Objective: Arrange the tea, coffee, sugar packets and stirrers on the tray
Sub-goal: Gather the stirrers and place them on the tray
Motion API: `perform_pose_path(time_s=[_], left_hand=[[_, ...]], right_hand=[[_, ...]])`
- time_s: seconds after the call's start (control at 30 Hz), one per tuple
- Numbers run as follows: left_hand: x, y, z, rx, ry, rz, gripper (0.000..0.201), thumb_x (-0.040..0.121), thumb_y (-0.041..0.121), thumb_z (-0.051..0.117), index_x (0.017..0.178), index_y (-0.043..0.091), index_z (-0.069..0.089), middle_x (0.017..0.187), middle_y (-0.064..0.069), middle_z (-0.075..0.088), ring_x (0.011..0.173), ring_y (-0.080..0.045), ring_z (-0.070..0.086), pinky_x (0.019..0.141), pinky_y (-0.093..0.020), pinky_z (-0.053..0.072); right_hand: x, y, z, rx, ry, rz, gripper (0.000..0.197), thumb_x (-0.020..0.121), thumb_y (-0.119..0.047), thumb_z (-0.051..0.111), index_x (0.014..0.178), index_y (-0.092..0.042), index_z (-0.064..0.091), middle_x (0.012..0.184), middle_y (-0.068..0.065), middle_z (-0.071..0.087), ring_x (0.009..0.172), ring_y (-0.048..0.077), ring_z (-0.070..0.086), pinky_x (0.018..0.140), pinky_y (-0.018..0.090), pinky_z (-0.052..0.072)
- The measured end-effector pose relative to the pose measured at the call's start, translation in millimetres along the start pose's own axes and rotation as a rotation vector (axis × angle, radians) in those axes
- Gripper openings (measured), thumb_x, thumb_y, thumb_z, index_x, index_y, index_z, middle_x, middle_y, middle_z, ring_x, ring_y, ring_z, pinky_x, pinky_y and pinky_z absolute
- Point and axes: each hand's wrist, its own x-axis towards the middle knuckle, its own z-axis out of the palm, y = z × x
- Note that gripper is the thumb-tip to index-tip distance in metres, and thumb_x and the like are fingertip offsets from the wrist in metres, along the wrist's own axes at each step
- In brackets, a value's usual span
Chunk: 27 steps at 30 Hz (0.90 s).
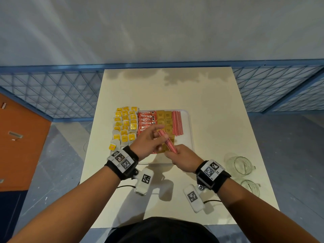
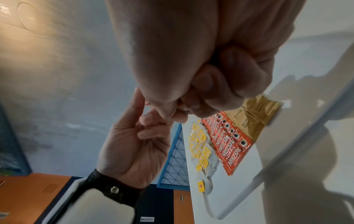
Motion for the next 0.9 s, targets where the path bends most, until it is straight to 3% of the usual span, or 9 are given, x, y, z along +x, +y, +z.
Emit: perform_pose_path(time_s=[0.07,0.17,0.2,0.27,0.43,0.5,0.63,0.77,0.9], left_hand=[[-3.0,1.1,7.6,-0.215,-0.051,-0.040,0.025,0.099,0.008,0.056,0.124,0.009,0.056,0.104,-0.013,0.074,0.047,-0.010,0.048,0.043,-0.018,0.039],[-4.8,2.5,14.0,-0.263,-0.136,-0.009,0.015,0.102,0.011,0.049,0.103,0.008,0.064,0.093,-0.016,0.067,0.045,-0.007,0.044,0.043,-0.016,0.036],[-4.4,2.5,13.7,-0.231,-0.161,0.004,0.018,0.101,0.017,0.050,0.096,0.011,0.067,0.091,-0.022,0.060,0.046,-0.007,0.043,0.044,-0.016,0.036],[-4.3,5.0,10.3,-0.176,-0.182,0.004,0.025,0.099,0.026,0.053,0.086,0.020,0.073,0.086,-0.020,0.049,0.048,-0.007,0.041,0.046,-0.016,0.036],[-1.2,9.8,-10.1,-0.114,-0.095,-0.027,0.032,0.103,0.031,0.051,0.091,0.010,0.072,0.056,-0.004,0.046,0.046,-0.013,0.032,0.044,-0.020,0.027],[0.6,11.8,-17.1,-0.130,-0.068,-0.019,0.031,0.100,0.033,0.054,0.088,0.013,0.075,0.062,-0.013,0.047,0.047,-0.014,0.032,0.045,-0.022,0.024],[2.5,14.3,-17.7,-0.175,-0.060,0.009,0.028,0.098,0.032,0.055,0.084,0.021,0.077,0.104,-0.024,0.047,0.053,-0.015,0.033,0.048,-0.024,0.023],[1.8,10.7,-4.3,-0.177,-0.100,0.037,0.024,0.097,0.029,0.056,0.083,0.025,0.074,0.103,-0.024,0.045,0.052,-0.013,0.035,0.048,-0.027,0.021],[2.2,8.9,0.8,-0.152,-0.097,0.039,0.023,0.097,0.034,0.057,0.084,0.027,0.075,0.104,-0.023,0.047,0.055,-0.018,0.032,0.053,-0.034,0.017]], right_hand=[[0.6,-2.2,2.0,0.030,-0.005,-0.025,0.039,0.102,-0.025,0.053,0.063,-0.032,0.052,0.050,-0.010,0.048,0.043,0.002,0.040,0.050,0.024,0.035],[-0.7,-7.2,5.5,0.140,-0.032,0.001,0.041,0.102,-0.027,0.054,0.064,-0.041,0.062,0.046,-0.013,0.047,0.042,0.002,0.041,0.047,0.021,0.035],[-1.1,-7.6,5.7,0.186,-0.039,0.014,0.037,0.102,-0.025,0.056,0.067,-0.037,0.064,0.047,-0.013,0.046,0.042,0.004,0.040,0.047,0.021,0.035],[-2.7,-7.1,3.6,0.258,-0.065,0.027,0.025,0.100,-0.022,0.059,0.076,-0.024,0.061,0.052,-0.010,0.045,0.043,0.006,0.039,0.047,0.021,0.034],[-12.3,2.1,-12.7,0.097,-0.169,-0.018,0.024,0.099,-0.029,0.064,0.083,-0.012,0.061,0.064,-0.004,0.057,0.052,0.005,0.051,0.053,0.014,0.042],[-15.4,8.3,-19.4,0.002,-0.229,0.034,0.030,0.100,-0.032,0.062,0.077,-0.013,0.062,0.062,-0.007,0.060,0.052,0.004,0.052,0.054,0.012,0.041],[-16.4,16.7,-17.5,0.046,-0.286,0.255,0.030,0.101,-0.033,0.049,0.086,-0.013,0.067,0.070,0.002,0.061,0.055,0.012,0.050,0.052,0.023,0.035],[-8.9,7.9,-11.7,0.124,-0.164,0.271,0.028,0.105,-0.018,0.037,0.087,-0.010,0.057,0.067,0.006,0.056,0.045,0.008,0.046,0.043,0.017,0.034],[-8.2,1.4,-12.7,0.147,-0.135,0.274,0.028,0.106,-0.009,0.032,0.086,-0.010,0.052,0.066,0.003,0.054,0.039,0.004,0.045,0.041,0.016,0.034]])
